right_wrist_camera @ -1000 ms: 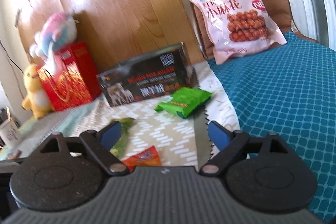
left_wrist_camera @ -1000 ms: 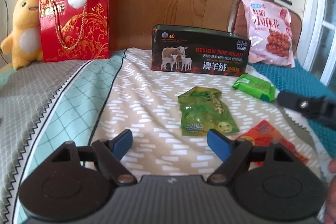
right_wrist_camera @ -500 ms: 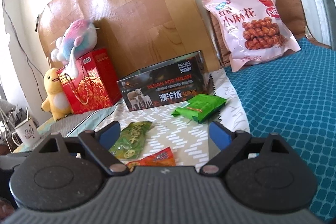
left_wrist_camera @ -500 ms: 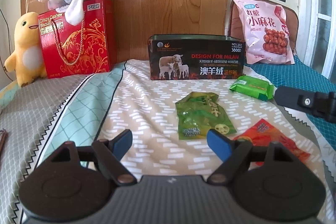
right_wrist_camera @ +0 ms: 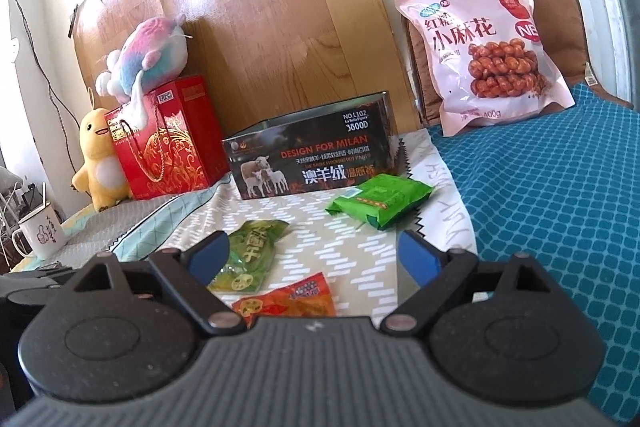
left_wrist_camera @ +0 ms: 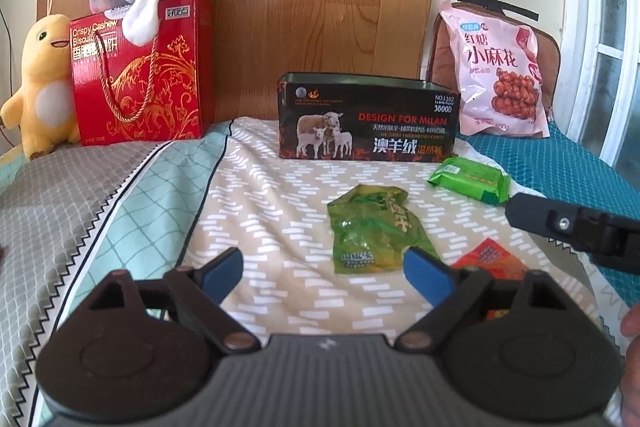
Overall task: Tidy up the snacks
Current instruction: 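Move the left gripper back over the green translucent pickle bag, then close the left gripper on the green pickle bag and lift it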
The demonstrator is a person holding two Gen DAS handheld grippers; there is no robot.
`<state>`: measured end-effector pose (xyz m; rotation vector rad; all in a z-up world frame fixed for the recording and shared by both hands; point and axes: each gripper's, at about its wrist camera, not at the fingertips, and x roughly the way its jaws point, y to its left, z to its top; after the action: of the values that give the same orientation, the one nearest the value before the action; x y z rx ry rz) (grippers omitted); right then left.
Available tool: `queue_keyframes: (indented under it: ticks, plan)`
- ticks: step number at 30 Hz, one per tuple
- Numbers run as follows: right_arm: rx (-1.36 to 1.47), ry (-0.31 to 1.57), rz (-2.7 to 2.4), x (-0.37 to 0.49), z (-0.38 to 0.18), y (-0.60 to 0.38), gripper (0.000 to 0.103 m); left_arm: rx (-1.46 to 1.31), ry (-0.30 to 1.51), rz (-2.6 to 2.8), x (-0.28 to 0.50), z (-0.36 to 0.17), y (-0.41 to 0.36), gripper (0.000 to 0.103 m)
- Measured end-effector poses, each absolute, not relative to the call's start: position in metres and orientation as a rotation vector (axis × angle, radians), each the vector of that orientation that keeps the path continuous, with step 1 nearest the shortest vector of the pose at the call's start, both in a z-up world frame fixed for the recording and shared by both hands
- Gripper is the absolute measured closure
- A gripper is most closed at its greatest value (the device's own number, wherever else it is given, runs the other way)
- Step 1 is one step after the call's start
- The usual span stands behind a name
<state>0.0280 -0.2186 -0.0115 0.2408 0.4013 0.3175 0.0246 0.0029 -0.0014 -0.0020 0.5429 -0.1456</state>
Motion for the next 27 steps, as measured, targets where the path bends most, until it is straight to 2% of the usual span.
queue_keyframes:
  ticks: [12, 16, 18, 20, 25, 27]
  plan:
    - [0.204, 0.427, 0.294, 0.031, -0.012, -0.213, 0.010, -0.012, 0.548, -0.166, 0.025, -0.002, 0.004, 0.012]
    - [0.159, 0.447, 0.334, 0.032, -0.010, -0.205, 0.011, -0.116, 0.602, -0.210, 0.033, 0.000, 0.021, 0.012]
    - [0.130, 0.490, 0.395, 0.038, -0.008, -0.200, 0.019, -0.229, 0.662, -0.277, 0.045, 0.003, 0.034, 0.014]
    - [0.093, 0.546, 0.489, 0.051, -0.003, -0.196, 0.023, -0.297, 0.701, -0.330, 0.059, 0.009, 0.044, 0.015]
    - [-0.091, 0.710, 0.624, 0.094, -0.004, -0.169, 0.026, -0.201, 0.811, -0.491, 0.098, 0.008, 0.025, 0.015]
    - [-0.145, 0.701, 0.655, 0.103, -0.010, -0.159, 0.033, -0.174, 0.788, -0.490, 0.104, 0.002, 0.016, 0.009]
